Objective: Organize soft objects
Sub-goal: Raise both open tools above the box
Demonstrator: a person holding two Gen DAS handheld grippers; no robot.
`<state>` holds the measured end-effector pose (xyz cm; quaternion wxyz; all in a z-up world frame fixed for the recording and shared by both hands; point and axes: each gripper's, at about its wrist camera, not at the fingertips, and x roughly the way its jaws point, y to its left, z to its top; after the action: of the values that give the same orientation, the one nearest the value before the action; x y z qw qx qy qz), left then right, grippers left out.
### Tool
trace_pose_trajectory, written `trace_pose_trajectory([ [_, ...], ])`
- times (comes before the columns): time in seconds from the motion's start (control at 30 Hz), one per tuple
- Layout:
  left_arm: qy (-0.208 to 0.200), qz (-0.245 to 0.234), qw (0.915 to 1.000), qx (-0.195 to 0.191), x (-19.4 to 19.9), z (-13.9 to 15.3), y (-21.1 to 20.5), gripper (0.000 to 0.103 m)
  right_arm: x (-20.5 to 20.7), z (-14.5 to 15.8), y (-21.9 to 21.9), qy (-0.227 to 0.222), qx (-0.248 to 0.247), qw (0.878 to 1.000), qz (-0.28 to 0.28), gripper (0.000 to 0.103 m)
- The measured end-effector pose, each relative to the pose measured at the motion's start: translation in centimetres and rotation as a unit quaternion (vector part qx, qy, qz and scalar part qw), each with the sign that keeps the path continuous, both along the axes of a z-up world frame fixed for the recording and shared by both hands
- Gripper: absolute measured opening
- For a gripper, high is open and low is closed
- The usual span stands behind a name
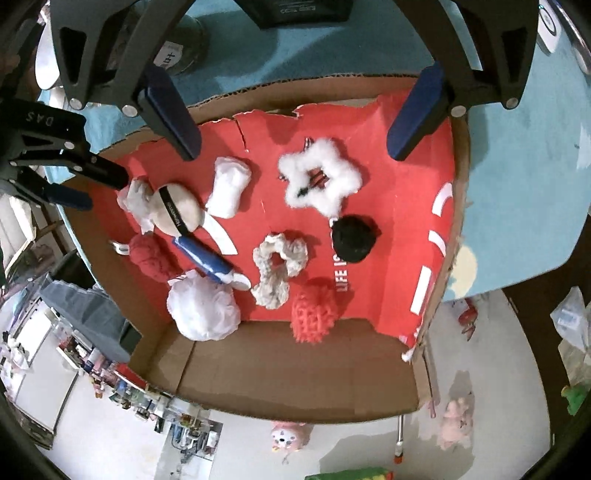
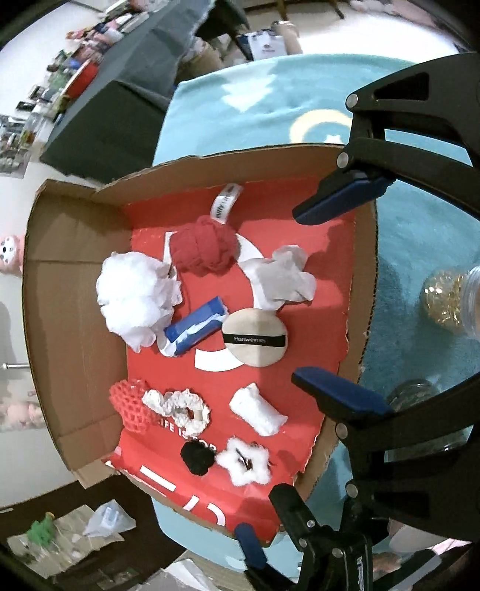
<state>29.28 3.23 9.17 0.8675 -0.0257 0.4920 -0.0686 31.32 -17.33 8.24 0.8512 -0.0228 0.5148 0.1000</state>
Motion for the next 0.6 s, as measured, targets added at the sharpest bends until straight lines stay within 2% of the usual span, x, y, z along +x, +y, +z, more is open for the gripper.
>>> trace_pose_trajectory([
  [0.3, 0.01, 0.005, 0.9999, 0.008, 0.1, -1.4, -0.4, 0.102, 0.0, -1.5, 0.0, 0.012, 0.006, 1.0, -0.011, 0.079],
  [0.6, 0.001, 0.02, 0.9996, 0.021, -0.1, -1.4, -0.1, 0.103, -0.2, -1.6, -0.4, 0.005, 0.009, 1.0, -0.021, 0.079],
])
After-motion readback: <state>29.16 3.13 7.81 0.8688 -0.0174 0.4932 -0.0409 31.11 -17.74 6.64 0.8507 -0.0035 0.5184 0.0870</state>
